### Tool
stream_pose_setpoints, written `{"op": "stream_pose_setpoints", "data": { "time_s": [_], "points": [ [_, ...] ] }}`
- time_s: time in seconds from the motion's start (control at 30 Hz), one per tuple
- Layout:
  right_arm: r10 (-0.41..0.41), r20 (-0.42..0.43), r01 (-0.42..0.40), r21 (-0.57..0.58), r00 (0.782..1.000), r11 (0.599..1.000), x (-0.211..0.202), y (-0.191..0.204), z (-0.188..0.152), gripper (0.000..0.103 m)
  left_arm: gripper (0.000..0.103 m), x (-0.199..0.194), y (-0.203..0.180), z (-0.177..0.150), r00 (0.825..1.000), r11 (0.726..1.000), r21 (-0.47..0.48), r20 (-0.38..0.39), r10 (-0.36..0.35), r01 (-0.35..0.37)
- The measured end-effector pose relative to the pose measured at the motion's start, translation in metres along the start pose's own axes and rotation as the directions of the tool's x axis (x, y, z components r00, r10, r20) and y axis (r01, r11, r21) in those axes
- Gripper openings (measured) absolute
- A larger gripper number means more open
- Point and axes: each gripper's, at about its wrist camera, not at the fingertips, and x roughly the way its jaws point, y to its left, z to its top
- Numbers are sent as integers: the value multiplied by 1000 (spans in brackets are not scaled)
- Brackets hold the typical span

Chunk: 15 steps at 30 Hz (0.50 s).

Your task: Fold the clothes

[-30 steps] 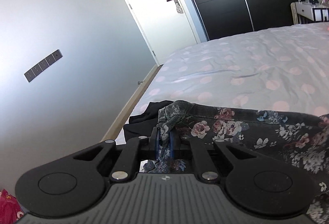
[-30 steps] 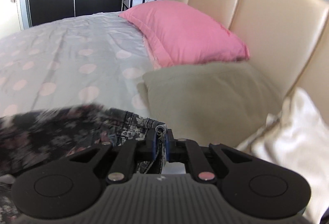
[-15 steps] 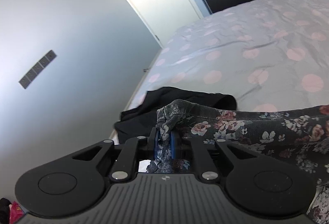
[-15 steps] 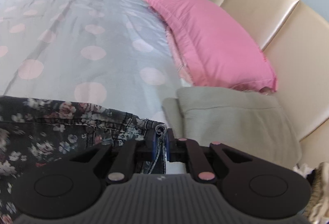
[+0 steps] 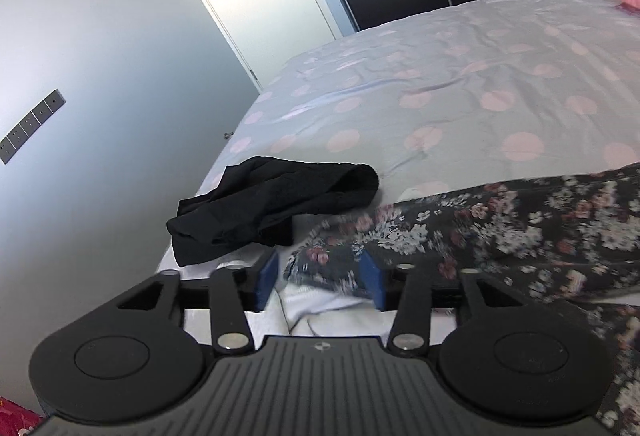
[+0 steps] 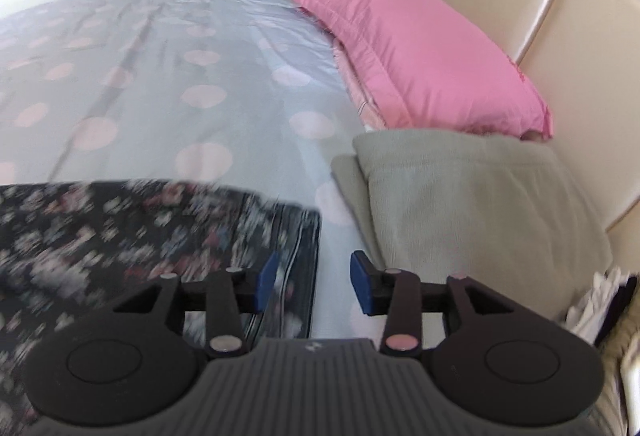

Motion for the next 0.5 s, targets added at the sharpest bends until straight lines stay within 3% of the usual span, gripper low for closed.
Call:
{"op": "stream_pose_setpoints", "data": {
  "time_s": [0.13,0.27,0.37,0.5],
  "points": [
    [81,21,-81,-18,996,997,-45,-5,-29,56,48,-45,-2,-12,998,998,0,26,-64,64],
    [162,25,-161,-13,987,987,-87,-10,-67,58,48,-94,-21,-37,984,985,49,55,-167,164],
    [200,10,-200,1,980,980,-112,-10,-103,59,50,-125,-45,-66,965,965,80,56,-256,251],
    [225,-14,-224,38,974,974,-128,-15,-151,59,53,-157,-82,-107,926,921,123,32,-377,370]
  ]
}}
